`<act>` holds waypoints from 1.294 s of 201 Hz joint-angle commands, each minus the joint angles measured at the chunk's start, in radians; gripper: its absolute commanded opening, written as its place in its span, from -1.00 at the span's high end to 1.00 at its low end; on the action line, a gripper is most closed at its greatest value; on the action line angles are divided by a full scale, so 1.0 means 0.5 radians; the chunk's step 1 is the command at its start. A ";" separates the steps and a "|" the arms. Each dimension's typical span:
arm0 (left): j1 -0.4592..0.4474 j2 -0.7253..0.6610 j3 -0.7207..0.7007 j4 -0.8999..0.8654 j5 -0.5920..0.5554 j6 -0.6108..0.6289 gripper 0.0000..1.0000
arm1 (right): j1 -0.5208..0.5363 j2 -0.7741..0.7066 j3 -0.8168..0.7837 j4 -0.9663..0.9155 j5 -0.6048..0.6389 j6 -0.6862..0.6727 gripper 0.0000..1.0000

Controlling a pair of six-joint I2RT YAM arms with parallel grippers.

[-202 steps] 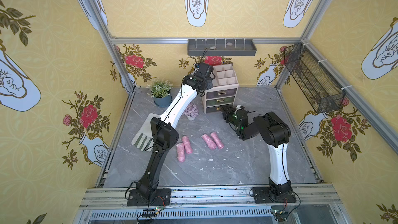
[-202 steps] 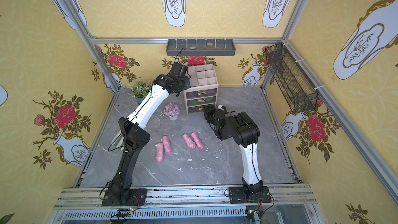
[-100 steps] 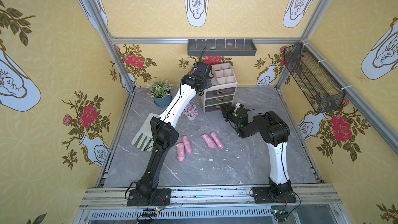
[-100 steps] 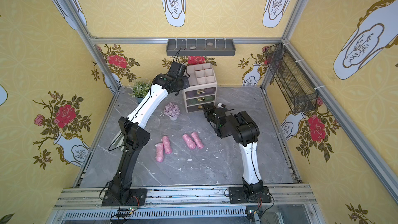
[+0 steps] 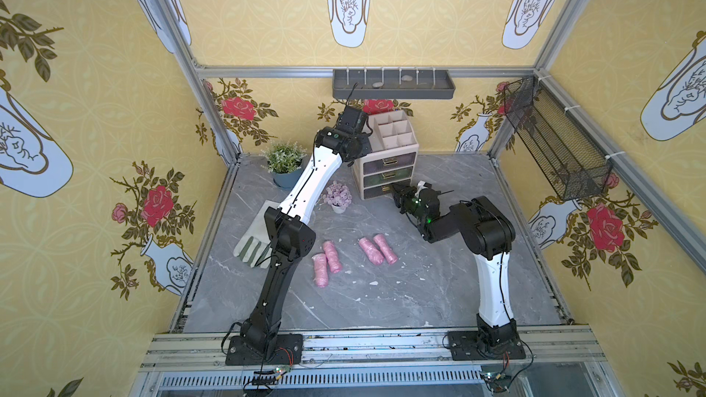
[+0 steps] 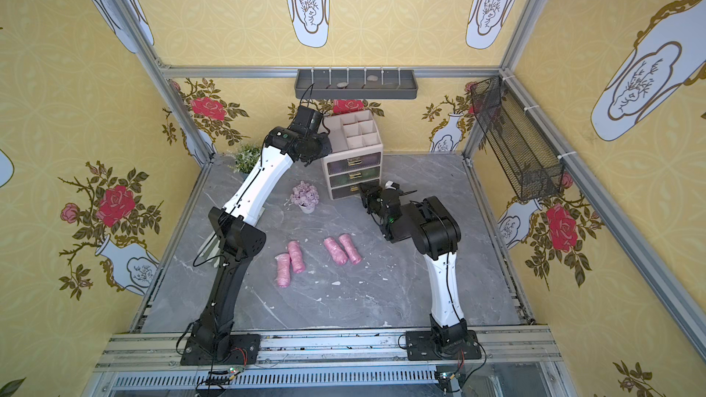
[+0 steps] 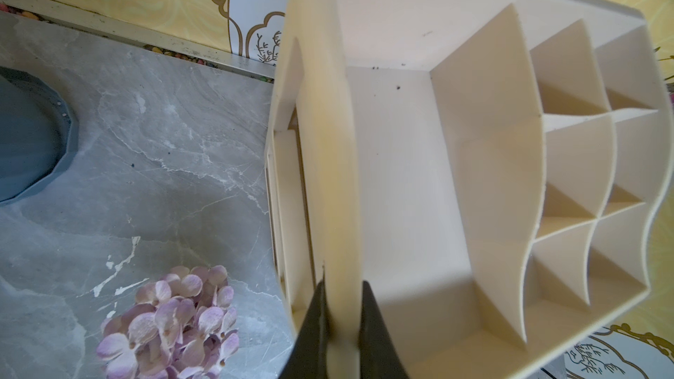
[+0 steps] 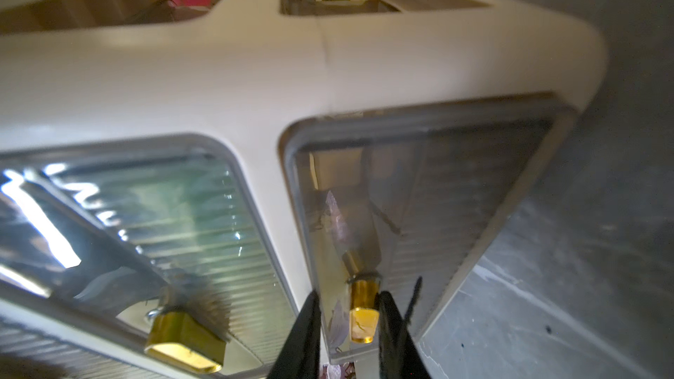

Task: Sort the rolls of trash bags by color and place them into the drawer
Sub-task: Open the drawer in the storage box.

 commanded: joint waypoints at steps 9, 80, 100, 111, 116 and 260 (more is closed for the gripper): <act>-0.005 0.029 0.019 -0.170 0.199 0.065 0.90 | -0.006 -0.025 0.026 -0.085 0.082 -0.017 1.00; 0.007 0.059 0.002 -0.144 0.191 0.012 0.89 | 0.003 -0.082 -0.034 -0.049 0.078 -0.095 0.51; 0.011 0.052 -0.021 -0.129 0.184 -0.002 0.89 | 0.006 -0.120 -0.086 0.024 0.079 -0.125 0.49; 0.012 0.044 -0.034 -0.115 0.178 -0.002 0.89 | 0.011 -0.134 -0.109 0.067 0.069 -0.137 0.44; 0.013 0.040 -0.035 -0.113 0.178 -0.001 0.89 | 0.012 -0.140 -0.115 0.068 0.067 -0.138 0.40; 0.019 0.042 -0.048 -0.100 0.175 -0.053 0.89 | 0.057 -0.068 -0.051 -0.011 0.081 -0.062 0.49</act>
